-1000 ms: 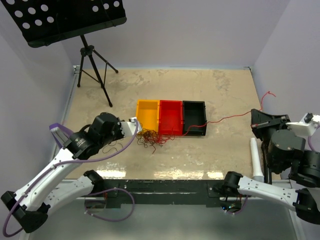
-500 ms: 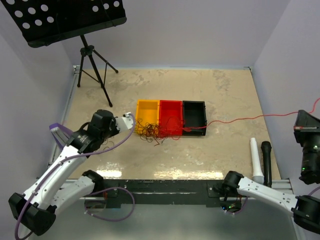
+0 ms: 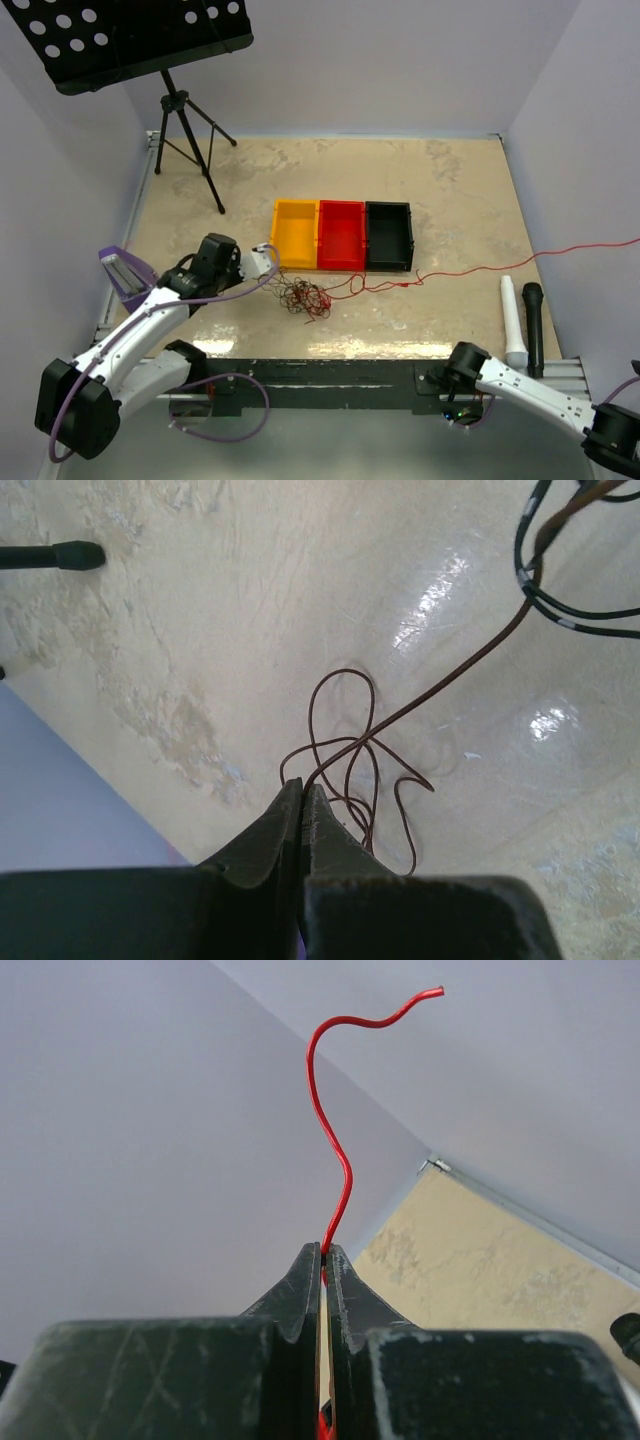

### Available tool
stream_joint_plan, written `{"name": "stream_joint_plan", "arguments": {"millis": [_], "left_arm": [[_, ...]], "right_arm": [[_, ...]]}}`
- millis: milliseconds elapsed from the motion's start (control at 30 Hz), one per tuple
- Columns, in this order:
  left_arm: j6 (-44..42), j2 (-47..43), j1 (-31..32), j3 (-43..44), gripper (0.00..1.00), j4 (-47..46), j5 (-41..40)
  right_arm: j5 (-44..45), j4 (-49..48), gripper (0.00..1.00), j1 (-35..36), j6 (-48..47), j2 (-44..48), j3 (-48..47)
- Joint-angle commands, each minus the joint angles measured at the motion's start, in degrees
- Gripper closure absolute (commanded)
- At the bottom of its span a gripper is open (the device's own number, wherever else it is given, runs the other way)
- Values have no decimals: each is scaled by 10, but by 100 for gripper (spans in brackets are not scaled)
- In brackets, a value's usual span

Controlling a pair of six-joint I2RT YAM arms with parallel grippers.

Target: Untangle the cables

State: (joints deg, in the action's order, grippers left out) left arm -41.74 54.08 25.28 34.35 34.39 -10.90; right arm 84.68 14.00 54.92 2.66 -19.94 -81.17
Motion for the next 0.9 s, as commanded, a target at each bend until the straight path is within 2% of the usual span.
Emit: {"name": "stream_joint_plan", "arguments": {"millis": [0, 133, 200, 233, 300, 333, 367, 400, 433, 633, 700, 767, 800, 867], "left_arm": [[-28, 2, -13, -42, 100, -67, -30], [-35, 0, -18, -84, 100, -89, -36], [-19, -2, -18, -69, 100, -74, -13], [-9, -3, -18, -56, 100, -65, 2], [2, -2, -19, -32, 100, -51, 17], [5, -4, -18, -22, 100, -46, 21], [6, -5, -18, -14, 100, -42, 20], [8, -6, -18, -6, 100, -38, 18], [8, -13, -19, 0, 100, -35, 18], [1, -43, -18, 18, 100, -28, -3], [3, -51, -19, 19, 100, -30, -10], [10, -56, -19, 22, 100, -35, -2], [15, -56, -19, 24, 100, -36, 5], [23, -53, -19, 30, 100, -30, 22]], "right_arm": [[174, -56, 100, 11, -70, -4, -44], [161, -44, 100, 11, -71, -17, -61], [160, -91, 100, 11, -108, -19, -26], [162, -137, 100, 11, -156, -15, 5], [180, -380, 100, 11, -347, -5, 115], [183, -583, 100, 11, -471, -7, 197], [185, -727, 100, 12, -562, -14, 251], [187, -830, 100, 11, -658, -26, 289], [188, -894, 100, 11, -712, -39, 319], [185, -920, 100, 25, -705, -119, 335], [183, -885, 100, 68, -646, -140, 332], [183, -781, 100, 133, -526, -157, 323], [183, -759, 100, 165, -492, -168, 321], [182, -770, 100, 236, -456, -202, 328]]}}
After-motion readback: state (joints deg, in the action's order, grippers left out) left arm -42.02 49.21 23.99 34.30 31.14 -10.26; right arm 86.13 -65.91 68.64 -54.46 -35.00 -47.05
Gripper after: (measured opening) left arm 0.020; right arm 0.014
